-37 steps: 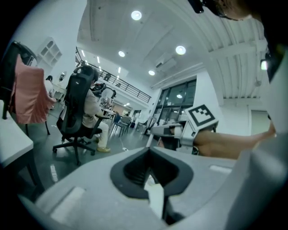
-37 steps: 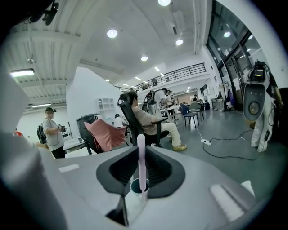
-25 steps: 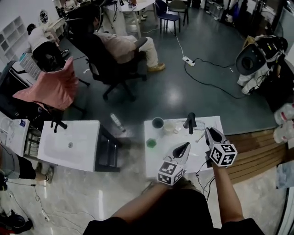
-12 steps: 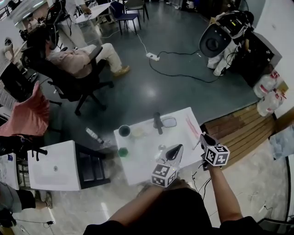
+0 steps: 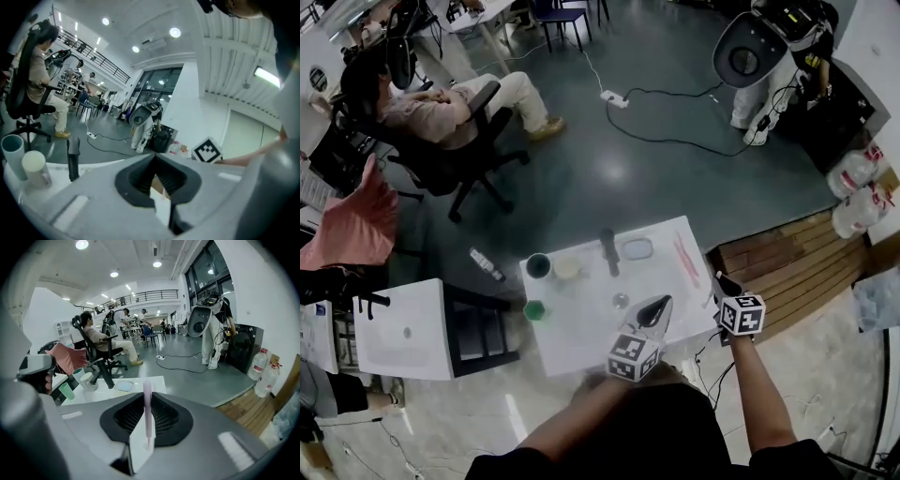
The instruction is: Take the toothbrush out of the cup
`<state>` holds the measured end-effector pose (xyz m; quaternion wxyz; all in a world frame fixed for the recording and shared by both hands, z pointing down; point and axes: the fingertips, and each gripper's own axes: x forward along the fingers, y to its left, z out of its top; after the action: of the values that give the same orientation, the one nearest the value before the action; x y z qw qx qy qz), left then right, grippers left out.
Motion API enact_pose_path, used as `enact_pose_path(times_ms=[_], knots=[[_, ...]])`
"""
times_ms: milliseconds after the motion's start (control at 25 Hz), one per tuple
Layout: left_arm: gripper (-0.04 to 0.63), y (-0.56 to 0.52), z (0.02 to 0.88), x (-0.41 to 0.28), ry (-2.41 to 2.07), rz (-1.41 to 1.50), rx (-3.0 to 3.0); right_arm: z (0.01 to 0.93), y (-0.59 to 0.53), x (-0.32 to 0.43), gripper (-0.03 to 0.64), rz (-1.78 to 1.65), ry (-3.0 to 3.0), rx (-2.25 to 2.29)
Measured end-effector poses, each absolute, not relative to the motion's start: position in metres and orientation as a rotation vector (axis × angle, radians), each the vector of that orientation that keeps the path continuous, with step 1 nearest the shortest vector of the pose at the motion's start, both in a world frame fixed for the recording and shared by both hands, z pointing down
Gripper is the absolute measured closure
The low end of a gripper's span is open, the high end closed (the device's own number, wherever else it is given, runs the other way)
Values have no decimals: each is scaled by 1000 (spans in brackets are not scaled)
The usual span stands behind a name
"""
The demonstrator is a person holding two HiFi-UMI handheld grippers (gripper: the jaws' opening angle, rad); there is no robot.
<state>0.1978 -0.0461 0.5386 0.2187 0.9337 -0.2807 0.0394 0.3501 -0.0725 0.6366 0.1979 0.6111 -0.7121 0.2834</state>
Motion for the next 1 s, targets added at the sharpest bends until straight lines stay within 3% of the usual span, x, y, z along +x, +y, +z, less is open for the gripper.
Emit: enact_pose_path(times_ms=[1000], knots=[[594,-146,604,230,-1010,151,2402,763,-201,385,566,1024,-1933,1396]])
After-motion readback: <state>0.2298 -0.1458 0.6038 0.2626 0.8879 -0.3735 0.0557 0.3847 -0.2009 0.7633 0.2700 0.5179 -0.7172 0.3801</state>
